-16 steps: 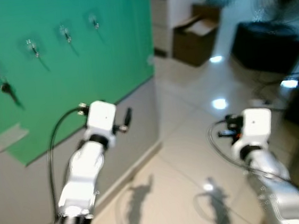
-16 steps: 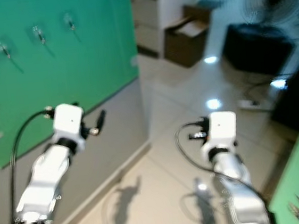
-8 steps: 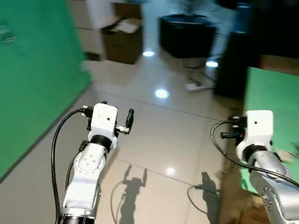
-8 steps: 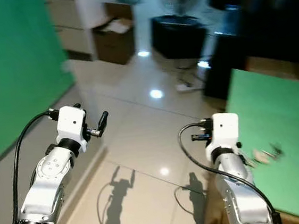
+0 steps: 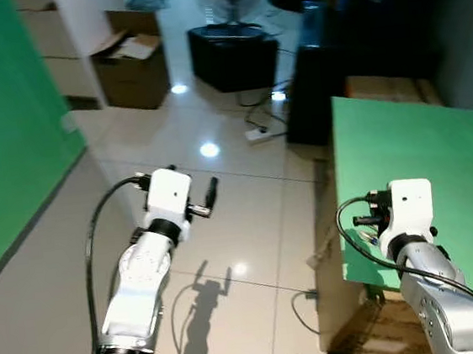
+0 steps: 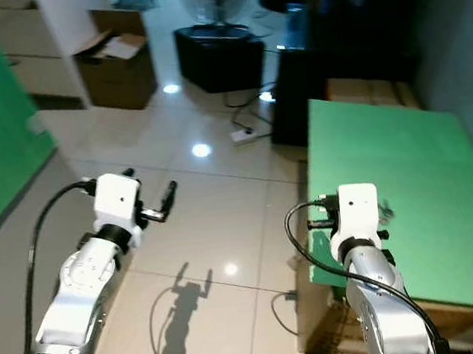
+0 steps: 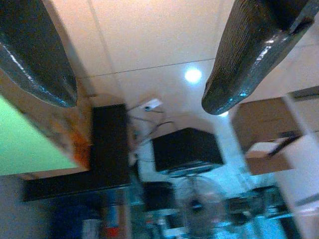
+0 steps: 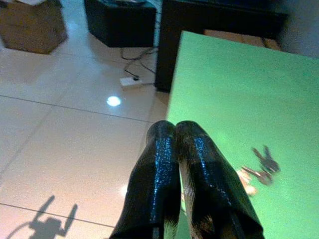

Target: Hang keys on a hook

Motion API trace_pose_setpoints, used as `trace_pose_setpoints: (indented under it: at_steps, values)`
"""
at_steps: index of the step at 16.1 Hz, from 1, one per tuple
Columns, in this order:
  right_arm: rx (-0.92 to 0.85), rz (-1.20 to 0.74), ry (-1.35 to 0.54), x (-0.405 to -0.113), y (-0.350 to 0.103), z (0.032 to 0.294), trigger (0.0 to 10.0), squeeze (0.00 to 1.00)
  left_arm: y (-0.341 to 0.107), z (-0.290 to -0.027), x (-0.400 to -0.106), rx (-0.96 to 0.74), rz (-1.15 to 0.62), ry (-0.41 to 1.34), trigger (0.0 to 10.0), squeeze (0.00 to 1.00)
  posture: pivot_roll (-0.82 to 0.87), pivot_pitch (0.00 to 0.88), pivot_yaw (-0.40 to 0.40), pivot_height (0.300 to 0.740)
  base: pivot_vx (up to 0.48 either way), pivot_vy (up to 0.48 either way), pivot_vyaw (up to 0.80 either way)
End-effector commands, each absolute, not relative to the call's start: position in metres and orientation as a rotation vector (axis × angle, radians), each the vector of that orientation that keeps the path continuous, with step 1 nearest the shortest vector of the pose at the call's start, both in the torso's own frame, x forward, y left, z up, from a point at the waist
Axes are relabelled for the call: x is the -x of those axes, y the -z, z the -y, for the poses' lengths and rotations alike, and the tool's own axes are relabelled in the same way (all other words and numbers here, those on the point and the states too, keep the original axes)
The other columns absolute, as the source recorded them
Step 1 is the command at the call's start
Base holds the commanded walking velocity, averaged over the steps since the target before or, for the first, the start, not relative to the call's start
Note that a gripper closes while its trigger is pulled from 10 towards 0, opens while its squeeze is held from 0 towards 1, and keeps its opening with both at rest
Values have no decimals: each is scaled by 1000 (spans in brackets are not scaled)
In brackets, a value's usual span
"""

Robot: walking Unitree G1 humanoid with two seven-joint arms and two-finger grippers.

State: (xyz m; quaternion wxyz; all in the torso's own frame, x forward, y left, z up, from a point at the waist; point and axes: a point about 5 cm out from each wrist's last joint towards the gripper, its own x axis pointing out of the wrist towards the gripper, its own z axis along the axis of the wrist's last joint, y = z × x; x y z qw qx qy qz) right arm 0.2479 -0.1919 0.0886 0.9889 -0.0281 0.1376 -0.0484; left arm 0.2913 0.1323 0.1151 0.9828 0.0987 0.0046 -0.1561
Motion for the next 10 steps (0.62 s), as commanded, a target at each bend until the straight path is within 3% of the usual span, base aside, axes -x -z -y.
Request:
trace_pose_setpoints:
  at_steps: [1, 10]
  values:
    - [61, -291, 85, -248, -87, 190, 10000, 0, -119, -129, -289, -188, 17, 354, 10000, 0, -120, 0, -7, 740, 0, 0, -800]
    - [57, -302, 89, -247, -83, 188, 10000, 0, -119, -132, -286, -191, 25, 409, 10000, 0, -118, 0, 8, 740, 250, 0, -800]
